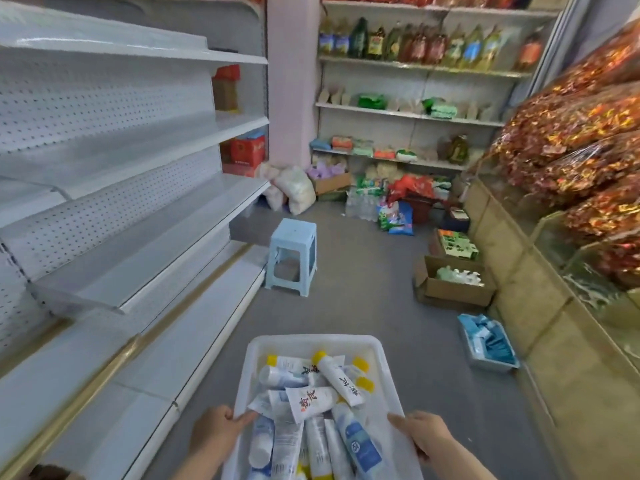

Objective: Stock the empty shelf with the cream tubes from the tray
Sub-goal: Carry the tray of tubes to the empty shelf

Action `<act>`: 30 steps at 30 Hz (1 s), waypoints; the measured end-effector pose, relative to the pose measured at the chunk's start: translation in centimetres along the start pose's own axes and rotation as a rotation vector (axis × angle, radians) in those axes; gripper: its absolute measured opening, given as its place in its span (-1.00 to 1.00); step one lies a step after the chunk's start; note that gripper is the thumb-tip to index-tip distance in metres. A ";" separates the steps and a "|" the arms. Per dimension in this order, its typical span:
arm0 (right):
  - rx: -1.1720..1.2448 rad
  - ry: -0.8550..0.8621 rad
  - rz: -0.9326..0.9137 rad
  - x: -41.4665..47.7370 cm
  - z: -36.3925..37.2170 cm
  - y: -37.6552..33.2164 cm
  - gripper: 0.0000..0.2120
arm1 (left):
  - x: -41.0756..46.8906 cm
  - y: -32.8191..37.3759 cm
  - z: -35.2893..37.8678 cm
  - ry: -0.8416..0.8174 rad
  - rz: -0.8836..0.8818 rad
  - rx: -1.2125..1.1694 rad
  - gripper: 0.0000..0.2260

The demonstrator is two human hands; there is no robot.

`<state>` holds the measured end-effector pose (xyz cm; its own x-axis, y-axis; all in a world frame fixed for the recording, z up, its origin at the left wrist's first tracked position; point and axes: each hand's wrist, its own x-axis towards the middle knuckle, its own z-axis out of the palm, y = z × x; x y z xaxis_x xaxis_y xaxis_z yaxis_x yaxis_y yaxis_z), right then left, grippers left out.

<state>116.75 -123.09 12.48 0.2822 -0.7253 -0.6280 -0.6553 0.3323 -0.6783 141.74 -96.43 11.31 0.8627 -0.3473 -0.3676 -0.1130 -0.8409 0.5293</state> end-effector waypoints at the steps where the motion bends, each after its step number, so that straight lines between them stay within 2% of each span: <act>1: 0.020 0.011 0.003 0.3 -0.1 -0.7 -0.70 | 1.2 0.9 -0.3 -0.001 0.025 0.018 -0.47; 7: 0.131 0.052 0.008 3.0 -0.6 -4.0 -0.65 | 6.6 6.1 -1.8 -0.006 0.110 0.129 -0.47; 12: 0.127 0.030 -0.009 5.6 -2.3 -6.1 -0.68 | 8.6 9.7 -1.3 -0.002 0.123 0.069 -0.49; 21: 0.045 -0.021 -0.037 11.2 -7.3 -10.1 -0.72 | 8.9 14.4 1.9 0.019 0.048 0.037 -0.44; 30: -0.012 -0.045 -0.019 18.2 -9.5 -13.6 -0.69 | 11.2 19.4 3.8 0.049 0.010 0.028 -0.51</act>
<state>124.09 -146.53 13.90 0.3256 -0.7032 -0.6321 -0.6578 0.3118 -0.6856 147.31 -118.22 14.60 0.8843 -0.3357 -0.3245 -0.1350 -0.8491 0.5106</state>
